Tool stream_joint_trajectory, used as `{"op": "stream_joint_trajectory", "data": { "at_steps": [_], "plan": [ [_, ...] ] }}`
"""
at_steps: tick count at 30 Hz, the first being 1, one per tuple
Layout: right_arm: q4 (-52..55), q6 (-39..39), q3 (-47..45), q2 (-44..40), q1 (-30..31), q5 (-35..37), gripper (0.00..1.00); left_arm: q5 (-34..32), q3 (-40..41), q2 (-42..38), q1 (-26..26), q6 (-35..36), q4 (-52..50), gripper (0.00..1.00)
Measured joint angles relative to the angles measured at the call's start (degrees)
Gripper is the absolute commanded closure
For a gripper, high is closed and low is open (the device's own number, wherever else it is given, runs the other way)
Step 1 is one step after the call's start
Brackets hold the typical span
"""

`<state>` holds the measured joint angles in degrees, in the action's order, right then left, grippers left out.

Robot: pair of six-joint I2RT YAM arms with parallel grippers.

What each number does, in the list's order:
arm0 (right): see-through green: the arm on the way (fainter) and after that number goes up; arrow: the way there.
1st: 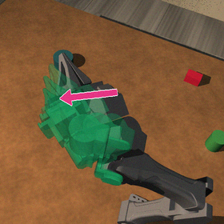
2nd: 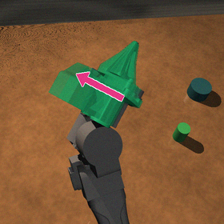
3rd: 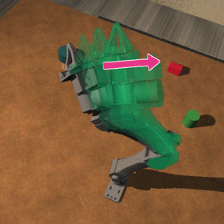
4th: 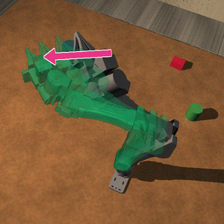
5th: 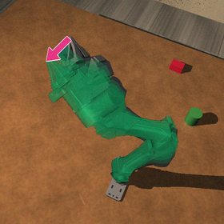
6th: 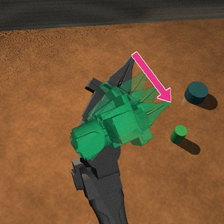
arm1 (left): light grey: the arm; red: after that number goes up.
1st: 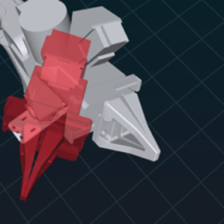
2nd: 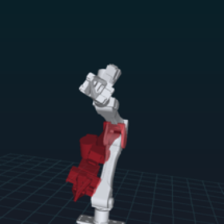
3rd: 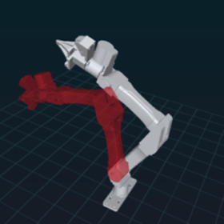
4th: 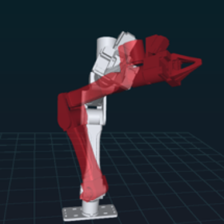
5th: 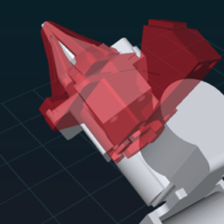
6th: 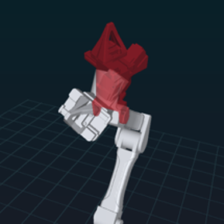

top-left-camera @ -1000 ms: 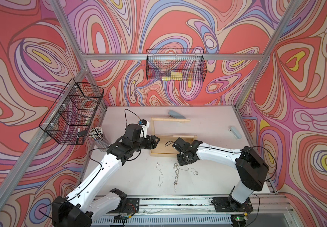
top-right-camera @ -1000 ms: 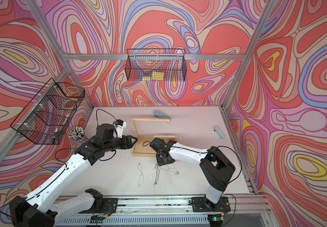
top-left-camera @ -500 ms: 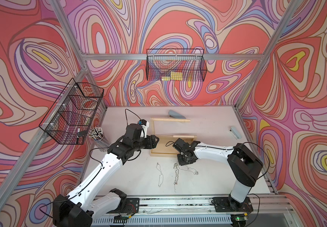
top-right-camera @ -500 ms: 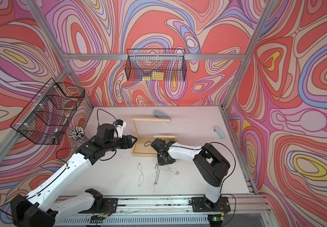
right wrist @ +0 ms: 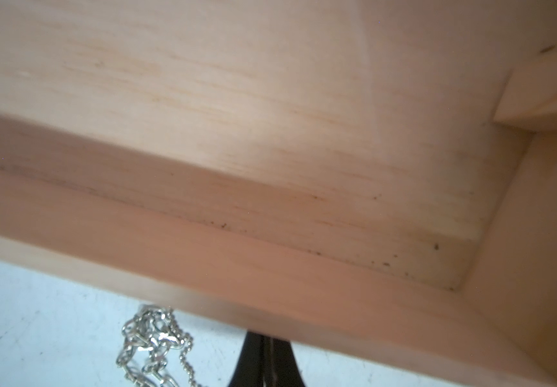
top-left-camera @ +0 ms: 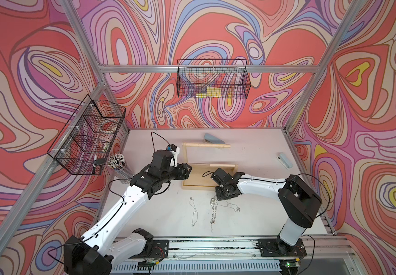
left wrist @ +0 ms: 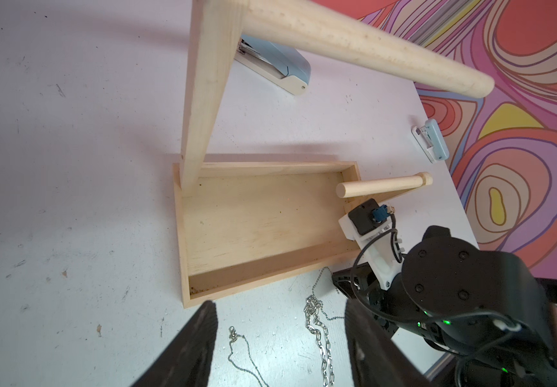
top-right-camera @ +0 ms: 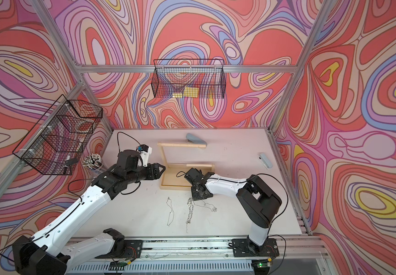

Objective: Hang the necklace on the jewelry display stand
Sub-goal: Pick up the necklace from the center of the board.

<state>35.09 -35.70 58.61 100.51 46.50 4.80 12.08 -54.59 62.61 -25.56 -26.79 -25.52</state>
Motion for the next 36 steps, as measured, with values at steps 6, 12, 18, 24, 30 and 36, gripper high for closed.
{"op": "stream_joint_trajectory", "data": {
  "at_steps": [6, 12, 18, 24, 30, 36],
  "plan": [
    [3.3, 0.2, 0.4, -0.7, 0.0, -0.3, 1.0, -1.3, 0.0, 0.0, 0.0, -0.3, 0.0, 0.38],
    [9.5, 0.8, 5.1, -2.4, 0.1, -0.1, 1.0, -2.1, 0.0, 0.0, 0.0, -0.9, 0.0, 0.41],
    [13.2, 1.8, 10.8, -7.1, 0.1, 1.4, 1.0, -0.3, 0.0, 0.1, 0.0, -0.8, 0.5, 0.51],
    [18.2, 3.1, 16.9, -7.5, 0.1, 2.5, 1.0, 4.9, 0.5, 0.7, 0.0, -0.8, 3.1, 0.51],
    [21.8, 4.5, 22.1, -9.4, 0.1, 4.1, 1.0, 10.3, 0.3, 1.4, -1.6, 0.5, 4.5, 0.52],
    [24.5, 5.5, 25.3, -11.3, 0.1, 5.5, 1.0, 13.0, -2.3, 3.3, -5.2, 3.1, 4.6, 0.52]
  ]
}}
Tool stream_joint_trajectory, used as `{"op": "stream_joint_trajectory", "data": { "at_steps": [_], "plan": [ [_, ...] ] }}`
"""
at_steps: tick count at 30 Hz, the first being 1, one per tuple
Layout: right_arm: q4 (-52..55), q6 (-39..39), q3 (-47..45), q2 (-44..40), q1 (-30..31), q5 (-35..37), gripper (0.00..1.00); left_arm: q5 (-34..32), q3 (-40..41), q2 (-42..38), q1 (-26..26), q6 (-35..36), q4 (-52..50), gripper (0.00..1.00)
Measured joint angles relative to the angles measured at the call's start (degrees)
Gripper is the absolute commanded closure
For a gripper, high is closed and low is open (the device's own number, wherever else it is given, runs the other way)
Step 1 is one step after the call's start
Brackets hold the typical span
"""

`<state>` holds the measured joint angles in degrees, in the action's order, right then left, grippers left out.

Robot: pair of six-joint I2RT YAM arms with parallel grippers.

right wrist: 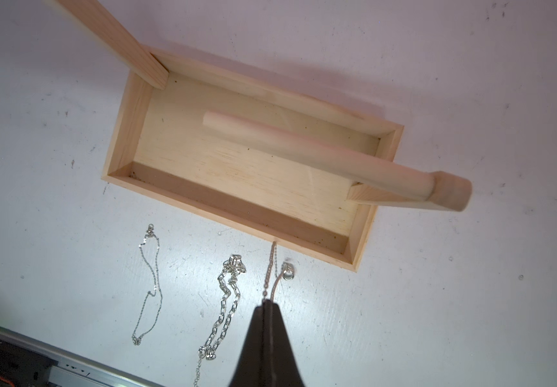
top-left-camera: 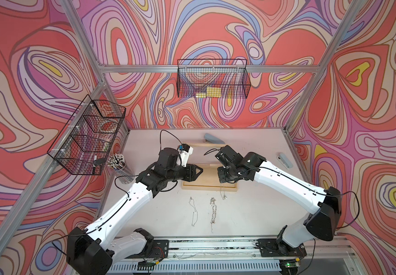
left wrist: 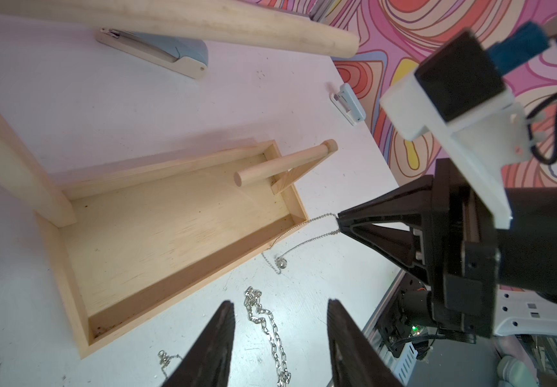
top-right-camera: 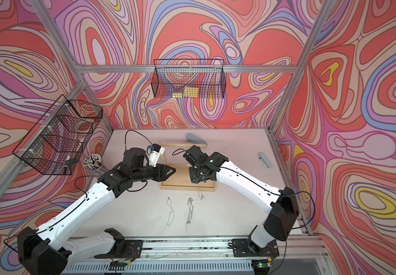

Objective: Hang the necklace on the jewelry display stand
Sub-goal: Pick up the necklace from the center of the board.

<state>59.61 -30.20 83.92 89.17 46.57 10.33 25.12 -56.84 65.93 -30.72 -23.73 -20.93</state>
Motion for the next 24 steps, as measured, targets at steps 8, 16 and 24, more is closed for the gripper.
{"op": "stream_joint_trajectory", "data": {
  "at_steps": [8, 16, 24],
  "plan": [
    [2.8, 1.7, 5.5, -1.1, 0.0, 0.9, 1.0, -0.1, -0.6, 1.4, -5.8, 1.6, 1.1, 0.51],
    [4.5, 3.1, 11.1, -1.1, 0.0, 0.8, 1.0, -2.3, -2.1, 2.6, -9.3, 3.0, 2.4, 0.51],
    [5.3, 3.8, 14.2, -1.3, 0.0, 0.3, 1.0, -5.0, -3.2, 2.8, -9.4, 4.2, 4.4, 0.51]
  ]
}}
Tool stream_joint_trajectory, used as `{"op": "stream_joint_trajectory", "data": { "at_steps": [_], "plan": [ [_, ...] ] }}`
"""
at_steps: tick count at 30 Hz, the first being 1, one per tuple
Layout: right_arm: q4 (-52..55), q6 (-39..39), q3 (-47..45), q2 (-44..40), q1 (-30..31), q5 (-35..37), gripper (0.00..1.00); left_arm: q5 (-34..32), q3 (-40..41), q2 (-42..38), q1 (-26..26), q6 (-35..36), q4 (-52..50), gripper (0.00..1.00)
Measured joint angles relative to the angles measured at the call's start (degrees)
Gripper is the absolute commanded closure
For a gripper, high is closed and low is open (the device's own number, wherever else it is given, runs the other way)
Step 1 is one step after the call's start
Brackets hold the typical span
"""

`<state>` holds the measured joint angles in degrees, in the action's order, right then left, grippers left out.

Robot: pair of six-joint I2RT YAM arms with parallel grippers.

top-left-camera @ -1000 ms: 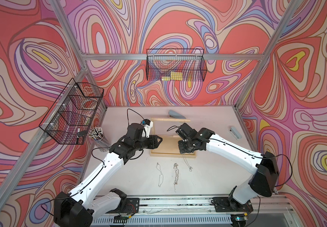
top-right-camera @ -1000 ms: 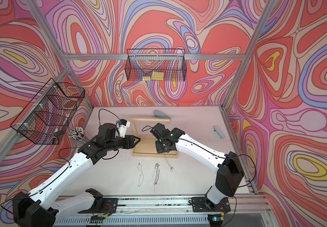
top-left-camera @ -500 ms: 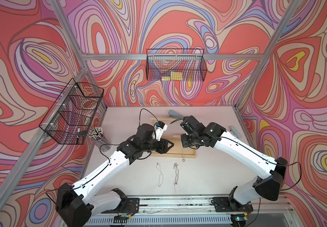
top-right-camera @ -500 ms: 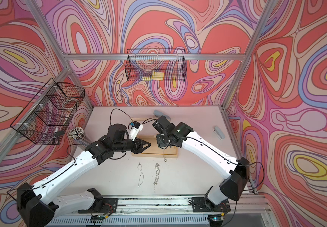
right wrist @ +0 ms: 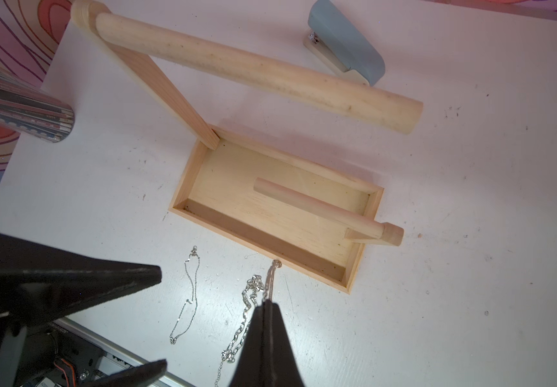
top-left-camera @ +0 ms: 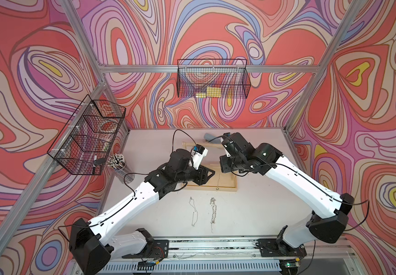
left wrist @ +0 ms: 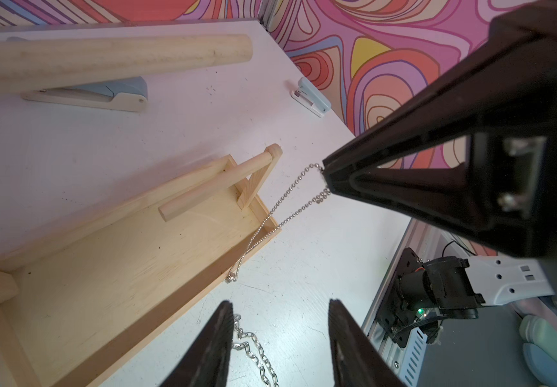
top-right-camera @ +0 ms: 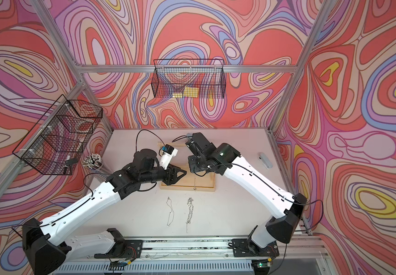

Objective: Hang the necklace on the jewelry display stand
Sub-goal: Pick up the necklace from the center of the board, then hang the necklace on the stand.

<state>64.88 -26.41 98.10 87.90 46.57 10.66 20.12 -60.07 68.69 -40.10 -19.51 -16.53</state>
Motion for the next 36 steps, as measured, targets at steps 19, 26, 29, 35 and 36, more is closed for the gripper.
{"op": "stream_joint_trajectory", "data": {
  "at_steps": [19, 26, 29, 35, 36],
  "plan": [
    [0.5, 1.0, 4.1, -0.4, 0.0, -3.0, 1.0, -0.7, -5.5, 4.5, -1.1, 2.4, 2.1, 0.5],
    [0.5, 1.1, 4.2, -0.8, 0.0, -4.1, 1.0, -1.4, -6.5, 5.6, -1.1, 2.4, 2.8, 0.5],
    [0.5, 1.1, 4.2, -1.5, 0.0, -4.5, 1.0, -1.8, -6.9, 5.9, -1.1, 2.4, 3.5, 0.5],
    [0.3, 1.1, 4.2, -3.2, 0.0, -5.0, 1.0, -2.2, -7.5, 6.6, -1.1, 2.4, 4.4, 0.5],
    [0.3, 1.1, 4.2, -3.3, 0.0, -5.1, 1.0, -2.2, -7.6, 6.8, -1.1, 2.4, 4.5, 0.5]
  ]
}}
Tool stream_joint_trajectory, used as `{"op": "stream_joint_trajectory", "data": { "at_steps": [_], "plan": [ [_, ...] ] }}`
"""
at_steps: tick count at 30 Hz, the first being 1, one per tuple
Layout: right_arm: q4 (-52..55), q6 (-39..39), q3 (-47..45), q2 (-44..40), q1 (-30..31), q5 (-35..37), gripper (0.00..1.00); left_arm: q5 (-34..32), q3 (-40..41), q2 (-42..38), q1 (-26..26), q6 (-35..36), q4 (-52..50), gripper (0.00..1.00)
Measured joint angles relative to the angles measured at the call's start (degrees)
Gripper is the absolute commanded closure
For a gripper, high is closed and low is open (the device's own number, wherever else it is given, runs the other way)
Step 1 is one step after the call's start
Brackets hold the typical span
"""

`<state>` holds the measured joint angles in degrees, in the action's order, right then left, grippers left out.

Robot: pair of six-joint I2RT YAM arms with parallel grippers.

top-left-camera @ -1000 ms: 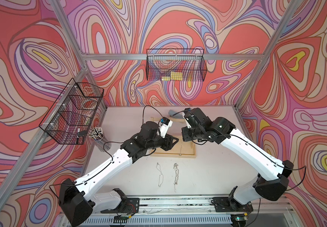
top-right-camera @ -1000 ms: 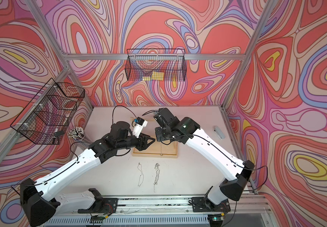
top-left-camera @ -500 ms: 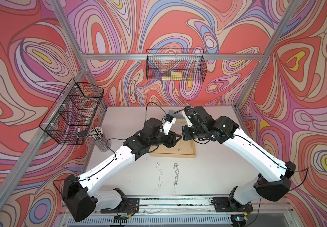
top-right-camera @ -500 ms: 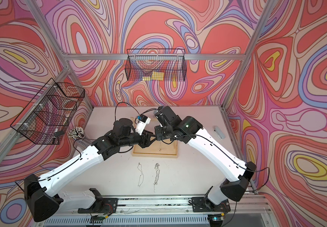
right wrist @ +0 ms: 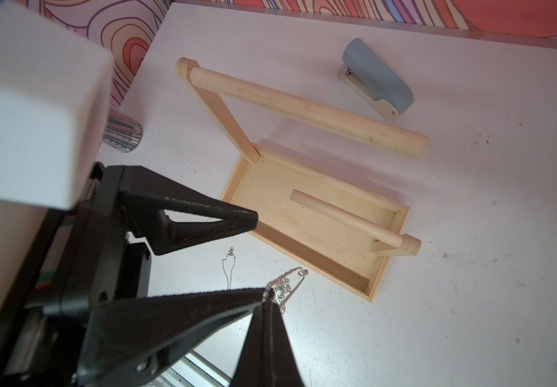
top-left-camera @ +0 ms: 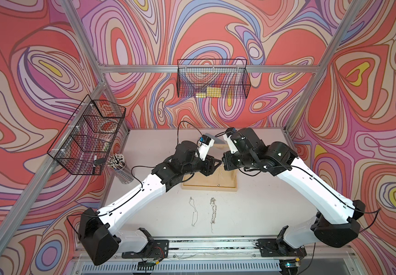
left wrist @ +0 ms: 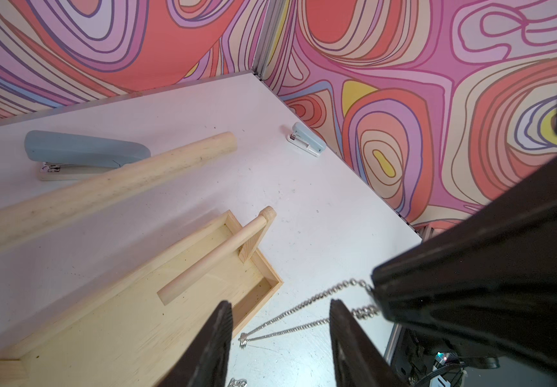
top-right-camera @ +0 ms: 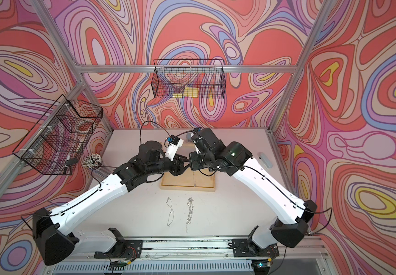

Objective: Hang the necklace on the jewelry display stand
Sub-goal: Hang the necklace on the stand.

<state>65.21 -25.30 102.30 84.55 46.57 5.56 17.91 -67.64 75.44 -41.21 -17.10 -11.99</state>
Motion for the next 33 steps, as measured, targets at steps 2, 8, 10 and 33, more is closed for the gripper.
{"op": "stream_joint_trajectory", "data": {
  "at_steps": [2, 8, 10, 33],
  "plan": [
    [0.0, 0.0, 0.0, -0.1, 0.0, -0.1, 1.0, 0.0, 0.0, 0.2, 0.0, 0.0, 0.2, 0.5],
    [-0.2, 0.0, 0.0, -0.2, 0.0, -0.5, 1.0, 0.1, -0.5, 1.1, -0.1, 0.0, 0.3, 0.49],
    [-0.5, 0.0, 0.0, -0.2, 0.0, -0.5, 1.0, 0.2, -0.8, 1.4, -0.3, 0.0, 0.3, 0.47],
    [-3.1, 0.0, -1.7, -1.9, 0.0, -1.2, 1.0, 0.7, -4.6, 5.7, -1.5, 0.5, 1.6, 0.99]
  ]
}}
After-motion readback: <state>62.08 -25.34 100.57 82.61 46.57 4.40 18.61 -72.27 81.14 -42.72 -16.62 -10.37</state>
